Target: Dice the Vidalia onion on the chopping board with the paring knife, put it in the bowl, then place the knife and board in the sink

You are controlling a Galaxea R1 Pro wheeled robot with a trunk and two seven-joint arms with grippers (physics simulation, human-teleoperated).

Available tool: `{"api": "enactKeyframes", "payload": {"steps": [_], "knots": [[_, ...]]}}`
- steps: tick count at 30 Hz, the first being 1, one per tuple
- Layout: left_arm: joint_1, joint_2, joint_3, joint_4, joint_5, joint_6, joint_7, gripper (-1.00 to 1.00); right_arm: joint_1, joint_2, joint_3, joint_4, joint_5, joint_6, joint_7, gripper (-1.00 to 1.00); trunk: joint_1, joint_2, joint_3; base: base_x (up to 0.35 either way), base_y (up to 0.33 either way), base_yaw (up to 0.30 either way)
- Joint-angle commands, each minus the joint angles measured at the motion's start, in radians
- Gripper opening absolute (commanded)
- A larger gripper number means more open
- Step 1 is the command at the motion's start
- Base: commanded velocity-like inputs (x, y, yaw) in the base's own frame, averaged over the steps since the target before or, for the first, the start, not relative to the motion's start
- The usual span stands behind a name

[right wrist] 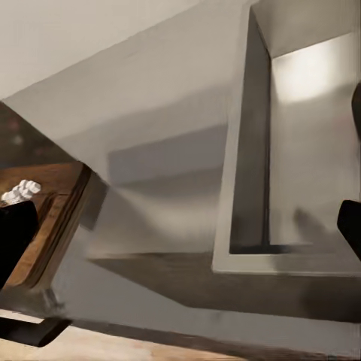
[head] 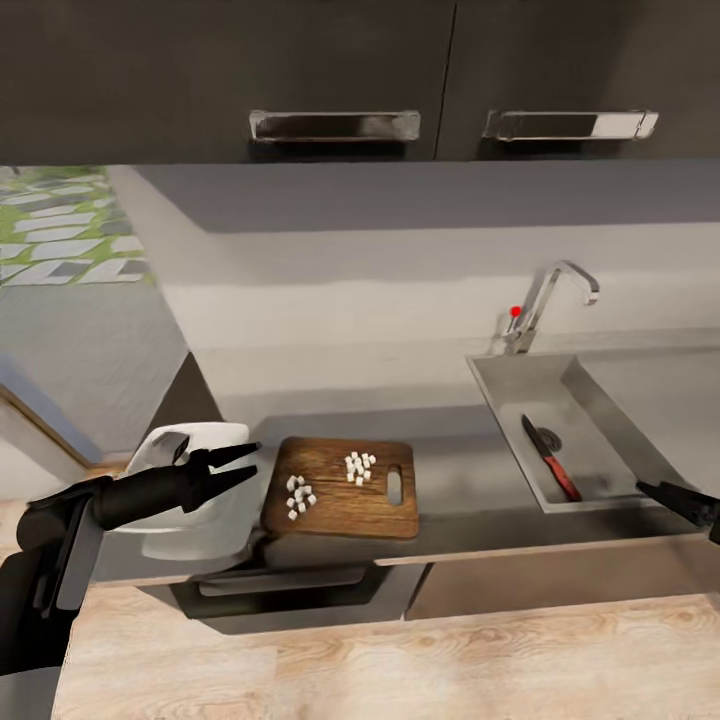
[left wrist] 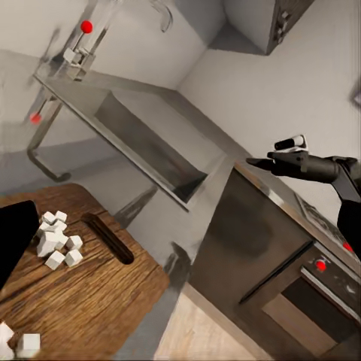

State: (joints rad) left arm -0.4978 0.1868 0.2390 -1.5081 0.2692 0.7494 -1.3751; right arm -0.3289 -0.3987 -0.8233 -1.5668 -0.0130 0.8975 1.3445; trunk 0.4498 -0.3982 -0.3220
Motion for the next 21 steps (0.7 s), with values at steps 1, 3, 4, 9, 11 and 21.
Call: {"api": "enactKeyframes", "payload": {"steps": [1, 3, 4, 9, 11, 21], "knots": [[-0.001, 0.000, 0.000, 0.000, 0.002, 0.011, -0.002, 1.00, -0.001, 0.000, -0.006, -0.002, 0.005, 0.004, -0.003, 1.00, 0.000, -0.002, -0.002, -0.141, 0.289, 0.000], [-0.001, 0.000, 0.001, 0.001, 0.003, 0.014, -0.002, 1.00, -0.001, -0.011, -0.006, -0.005, 0.016, 0.016, -0.014, 1.00, 0.000, -0.002, -0.002, -0.141, 0.290, 0.000], [-0.001, 0.000, 0.001, 0.001, 0.003, 0.015, -0.002, 1.00, -0.001, -0.015, -0.003, -0.005, 0.022, 0.021, -0.020, 1.00, 0.000, -0.002, -0.002, -0.140, 0.291, 0.000], [-0.001, -0.001, 0.002, 0.002, 0.005, 0.017, -0.001, 1.00, -0.001, -0.027, 0.093, -0.008, 0.055, 0.072, -0.140, 1.00, 0.000, -0.002, -0.002, -0.107, 0.301, 0.000], [-0.001, -0.001, 0.002, 0.002, 0.010, 0.017, -0.001, 1.00, -0.001, -0.029, 0.101, -0.008, 0.055, 0.074, -0.186, 1.00, 0.000, -0.002, -0.002, -0.027, 0.315, 0.000], [-0.001, -0.002, 0.003, 0.005, 0.041, 0.018, 0.004, 1.00, -0.062, -0.014, 0.373, -0.008, 0.054, 0.025, -0.809, 1.00, 0.000, -0.002, -0.002, -0.003, 0.319, 0.000]]}}
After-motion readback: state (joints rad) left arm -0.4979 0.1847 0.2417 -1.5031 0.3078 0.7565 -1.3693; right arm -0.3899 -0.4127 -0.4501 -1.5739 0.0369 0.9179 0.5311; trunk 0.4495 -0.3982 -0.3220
